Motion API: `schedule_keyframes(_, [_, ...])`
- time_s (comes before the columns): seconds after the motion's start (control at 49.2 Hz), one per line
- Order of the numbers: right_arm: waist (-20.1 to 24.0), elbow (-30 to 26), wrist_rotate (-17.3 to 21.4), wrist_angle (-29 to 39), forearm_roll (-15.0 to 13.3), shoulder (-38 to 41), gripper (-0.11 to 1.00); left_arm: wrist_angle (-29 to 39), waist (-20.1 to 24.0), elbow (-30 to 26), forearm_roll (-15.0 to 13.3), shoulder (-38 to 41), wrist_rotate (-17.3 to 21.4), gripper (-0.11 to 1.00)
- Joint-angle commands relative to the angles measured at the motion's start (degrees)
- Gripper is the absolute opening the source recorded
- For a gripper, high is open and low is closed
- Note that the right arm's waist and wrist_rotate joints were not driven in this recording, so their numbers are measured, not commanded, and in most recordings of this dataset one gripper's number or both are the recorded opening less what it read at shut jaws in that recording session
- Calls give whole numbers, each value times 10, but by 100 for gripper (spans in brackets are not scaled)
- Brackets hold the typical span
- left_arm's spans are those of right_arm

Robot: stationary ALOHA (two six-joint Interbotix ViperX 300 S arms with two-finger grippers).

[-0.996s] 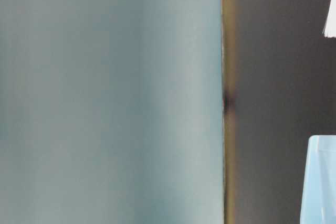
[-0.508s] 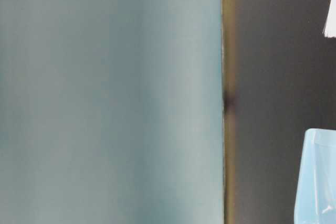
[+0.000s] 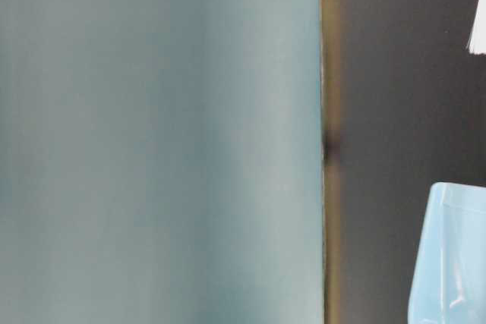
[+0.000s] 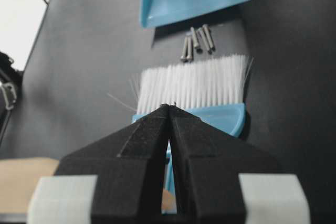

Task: Hold the dustpan with the left arm, while a human hand uses a hand brush to gather screws into the dustpan.
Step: 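Hold the dustpan steady with the left gripper while the brush is picked up, then keep the dustpan still with the left gripper as screws are swept in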

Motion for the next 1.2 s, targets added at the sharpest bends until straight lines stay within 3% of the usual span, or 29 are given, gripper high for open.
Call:
schedule_keyframes(0.0, [0,-3,0,-3,-2,2,0,38,4,-28,2,3,1,30])
schedule_keyframes(0.264, [0,-3,-1,-3,-2,2,0,104,17,-58,2,20,8,30])
schedule_keyframes(1.179, [0,-3,-1,-3,-2,2,0,114,0,-69,2,28,9,30])
